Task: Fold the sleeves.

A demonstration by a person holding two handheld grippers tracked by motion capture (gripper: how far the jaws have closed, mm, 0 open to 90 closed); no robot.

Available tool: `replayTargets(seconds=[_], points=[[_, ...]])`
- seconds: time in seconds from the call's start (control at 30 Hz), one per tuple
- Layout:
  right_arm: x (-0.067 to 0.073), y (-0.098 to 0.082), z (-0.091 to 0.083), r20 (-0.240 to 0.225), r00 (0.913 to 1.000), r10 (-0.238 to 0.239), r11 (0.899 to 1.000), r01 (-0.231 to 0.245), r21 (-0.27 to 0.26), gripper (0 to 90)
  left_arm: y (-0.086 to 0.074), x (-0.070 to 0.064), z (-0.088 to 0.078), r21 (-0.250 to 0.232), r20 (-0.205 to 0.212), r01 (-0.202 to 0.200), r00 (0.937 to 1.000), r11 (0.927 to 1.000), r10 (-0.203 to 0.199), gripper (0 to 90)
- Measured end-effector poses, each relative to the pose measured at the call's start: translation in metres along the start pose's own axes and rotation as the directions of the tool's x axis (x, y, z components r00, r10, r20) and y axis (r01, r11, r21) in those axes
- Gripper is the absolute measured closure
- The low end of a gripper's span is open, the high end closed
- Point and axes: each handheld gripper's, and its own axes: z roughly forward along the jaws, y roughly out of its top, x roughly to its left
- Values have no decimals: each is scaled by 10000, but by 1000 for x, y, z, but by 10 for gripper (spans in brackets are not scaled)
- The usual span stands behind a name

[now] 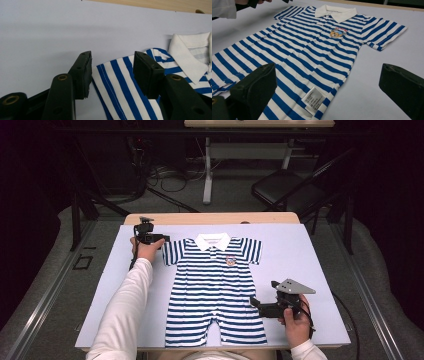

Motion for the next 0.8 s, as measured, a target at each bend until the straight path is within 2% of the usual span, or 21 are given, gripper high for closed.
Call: replayTargets(seconds=[0.27, 0.63, 0.8], points=[[0, 0, 0, -12, 10000, 4, 10000, -4, 4, 10, -2, 4, 4, 285, -58, 91, 9999, 9996, -89, 574], [0, 0, -1, -41, 10000, 9, 10000, -9, 15, 11, -3, 6, 9, 302, -334, 264, 9991, 9992, -254, 605], [0, 0, -1, -40, 10000, -14, 10000, 14, -7, 12, -4, 6, 10, 301, -244, 356, 9991, 9989, -349, 623]])
